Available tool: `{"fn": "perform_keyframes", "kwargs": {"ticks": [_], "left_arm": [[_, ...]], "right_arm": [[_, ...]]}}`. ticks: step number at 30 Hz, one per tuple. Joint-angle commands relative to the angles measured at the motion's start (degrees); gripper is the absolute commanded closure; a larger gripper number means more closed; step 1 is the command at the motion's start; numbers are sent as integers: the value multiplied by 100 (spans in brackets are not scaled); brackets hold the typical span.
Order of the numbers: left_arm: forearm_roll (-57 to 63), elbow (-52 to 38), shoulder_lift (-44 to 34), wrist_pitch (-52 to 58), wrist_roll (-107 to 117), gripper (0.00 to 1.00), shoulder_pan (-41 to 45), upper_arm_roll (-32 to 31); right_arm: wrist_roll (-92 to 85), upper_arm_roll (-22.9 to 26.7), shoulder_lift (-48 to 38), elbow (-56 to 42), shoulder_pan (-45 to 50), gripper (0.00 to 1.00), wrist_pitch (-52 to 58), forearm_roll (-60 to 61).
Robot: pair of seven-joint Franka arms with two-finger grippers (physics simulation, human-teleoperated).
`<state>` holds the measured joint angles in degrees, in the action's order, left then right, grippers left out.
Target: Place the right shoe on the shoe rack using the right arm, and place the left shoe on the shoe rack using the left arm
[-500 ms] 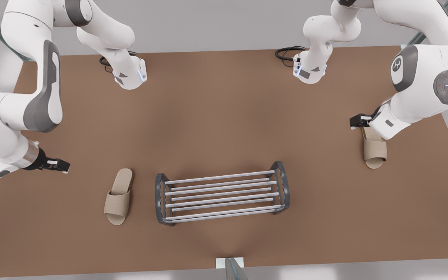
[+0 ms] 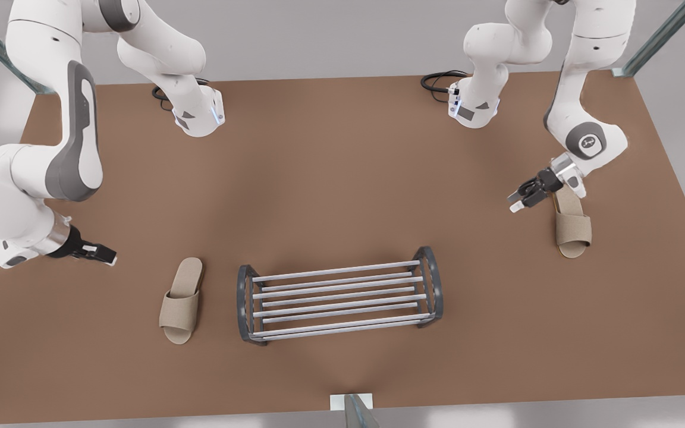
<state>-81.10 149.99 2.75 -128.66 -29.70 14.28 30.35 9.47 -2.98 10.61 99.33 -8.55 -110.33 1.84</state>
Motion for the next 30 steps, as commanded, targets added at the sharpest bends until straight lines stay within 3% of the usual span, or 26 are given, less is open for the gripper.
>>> {"fn": "perform_keyframes", "kwargs": {"ticks": [1, 3, 5, 7, 8, 10, 13, 16, 18, 20, 24, 26, 28, 30], "left_arm": [[-2997, 320, -20, -1708, -10077, 0, -452, 645], [-4353, 803, 6, -768, -12514, 0, -470, 1191], [-4310, 1085, 226, 726, -13596, 0, -531, 1850], [-3431, 1278, 200, 1203, -13800, 0, -540, 2677], [-3202, 1445, 173, 1326, -13738, 0, -540, 2836], [-2992, 1586, 85, 1589, -13106, 0, -549, 2968], [-2754, 1586, 111, 1686, -12973, 0, -838, 3047], [-2806, 1683, 120, 1757, -12991, 0, -1287, 3029], [-2824, 1691, 323, 1660, -12228, 0, -1498, 3012], [-2842, 1647, 323, 1300, -10250, 0, -1507, 2880], [-2877, 1612, 323, 913, -8263, 0, -1542, 2537], [-3034, 1551, 349, 764, -7700, 0, -1612, 2283], [-3571, 1252, 797, 720, -7630, 0, -2166, 1281], [-3571, 1191, 788, 737, -7612, 0, -2175, 1272]], "right_arm": [[3066, -1, -428, 867, 2, 0, -1403, 570], [3447, -1, -753, 2035, 11, 0, -2868, 1957], [3438, -27, -780, 2669, 99, 0, -4108, 3347], [3193, -141, -657, 3013, 617, 0, -5718, 5317], [2482, -150, -499, 2978, 626, 0, -5938, 6309], [-1023, -150, -384, 2864, 644, 0, -5903, 9587], [-4370, -124, -288, 2855, 547, 0, -5903, 9959], [-7370, -132, 46, 2820, 670, 0, -7035, 9959], [-7706, -141, 529, 2451, 1031, 3, -8144, 9968], [-7706, -132, 723, 2371, 1048, 0, -8188, 9959], [-7706, -115, 1110, 2169, 1013, 0, -8180, 9968], [-7689, -115, 1162, 2160, 1040, 0, -8066, 10574], [-7689, -115, 1162, 2187, 1031, 0, -7740, 10951], [-7697, -88, 1110, 2266, 978, 0, -7336, 11057]]}}
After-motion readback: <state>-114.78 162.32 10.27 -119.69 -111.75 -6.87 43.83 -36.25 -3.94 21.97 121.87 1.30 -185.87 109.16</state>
